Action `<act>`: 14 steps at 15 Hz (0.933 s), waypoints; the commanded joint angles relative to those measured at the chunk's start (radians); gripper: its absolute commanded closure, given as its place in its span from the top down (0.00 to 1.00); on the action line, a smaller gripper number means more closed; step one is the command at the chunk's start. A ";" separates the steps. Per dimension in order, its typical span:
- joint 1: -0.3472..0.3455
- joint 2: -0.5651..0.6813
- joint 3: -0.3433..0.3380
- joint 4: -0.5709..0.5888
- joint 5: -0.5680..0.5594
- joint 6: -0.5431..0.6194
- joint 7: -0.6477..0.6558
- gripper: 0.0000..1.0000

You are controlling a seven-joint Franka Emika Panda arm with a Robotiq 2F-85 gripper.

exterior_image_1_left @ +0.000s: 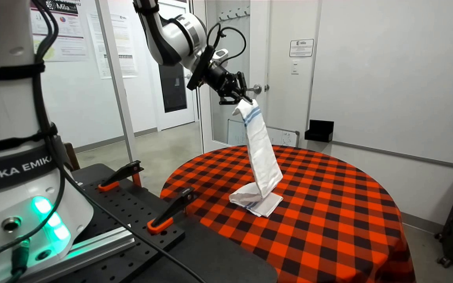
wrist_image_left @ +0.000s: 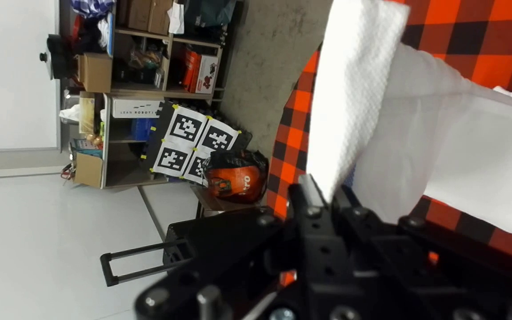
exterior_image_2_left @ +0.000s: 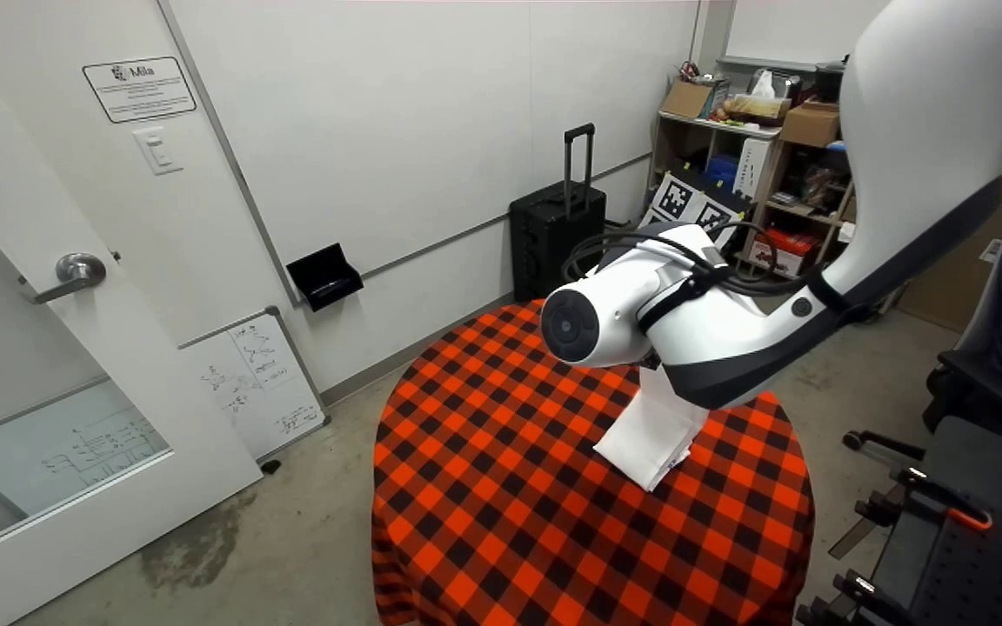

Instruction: Fold the towel on the table

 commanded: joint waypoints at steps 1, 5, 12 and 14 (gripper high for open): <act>0.008 0.089 0.002 0.087 0.067 -0.019 -0.030 0.01; 0.005 0.158 0.014 0.137 0.174 0.033 -0.069 0.01; 0.044 0.246 -0.021 0.230 0.230 0.100 -0.114 0.01; 0.034 0.267 -0.014 0.264 0.264 0.120 -0.135 0.01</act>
